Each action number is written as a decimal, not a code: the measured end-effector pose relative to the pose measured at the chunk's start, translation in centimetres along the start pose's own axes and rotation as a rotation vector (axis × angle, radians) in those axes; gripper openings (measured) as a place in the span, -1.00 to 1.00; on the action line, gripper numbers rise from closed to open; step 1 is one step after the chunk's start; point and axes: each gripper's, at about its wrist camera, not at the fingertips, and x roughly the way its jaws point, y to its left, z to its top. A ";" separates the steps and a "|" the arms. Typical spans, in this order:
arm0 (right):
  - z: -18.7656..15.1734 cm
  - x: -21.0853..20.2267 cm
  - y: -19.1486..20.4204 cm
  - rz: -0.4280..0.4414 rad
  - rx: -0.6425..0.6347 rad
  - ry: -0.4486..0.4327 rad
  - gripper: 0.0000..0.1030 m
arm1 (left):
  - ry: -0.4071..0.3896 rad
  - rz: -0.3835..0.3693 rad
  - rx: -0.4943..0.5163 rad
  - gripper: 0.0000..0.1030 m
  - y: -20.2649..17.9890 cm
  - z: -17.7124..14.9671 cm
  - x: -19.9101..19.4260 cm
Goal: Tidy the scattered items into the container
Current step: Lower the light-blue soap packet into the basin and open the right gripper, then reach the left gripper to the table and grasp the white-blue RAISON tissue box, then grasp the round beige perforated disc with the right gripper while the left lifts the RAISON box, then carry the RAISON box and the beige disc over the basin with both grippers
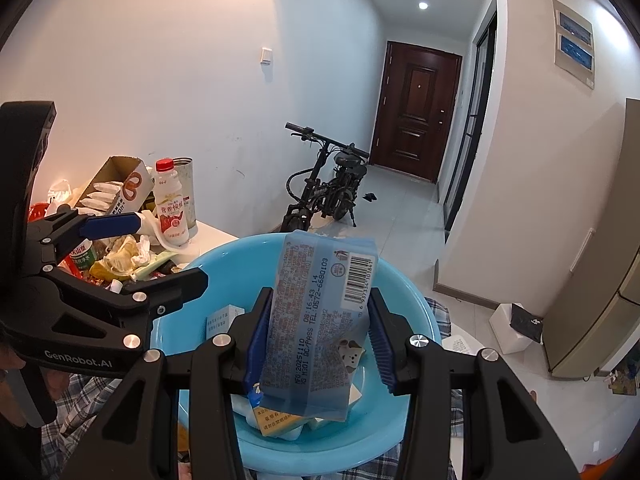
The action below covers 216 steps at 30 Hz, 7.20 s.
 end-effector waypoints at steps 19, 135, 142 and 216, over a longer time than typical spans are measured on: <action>-0.1 -0.2 -0.5 -0.029 0.041 -0.031 0.99 | -0.009 0.023 -0.028 0.99 1.6 0.4 -0.4; -19.6 -1.1 -2.9 0.164 -0.004 0.300 1.00 | 0.121 -0.044 0.029 0.69 -5.9 -15.1 3.0; -20.8 0.5 -1.2 0.234 -0.020 0.303 1.00 | 0.121 -0.045 0.009 0.69 -5.6 -15.2 2.7; 0.8 -0.4 0.3 0.133 0.053 -0.061 0.59 | -0.058 -0.156 0.016 0.69 -5.3 -12.9 -5.3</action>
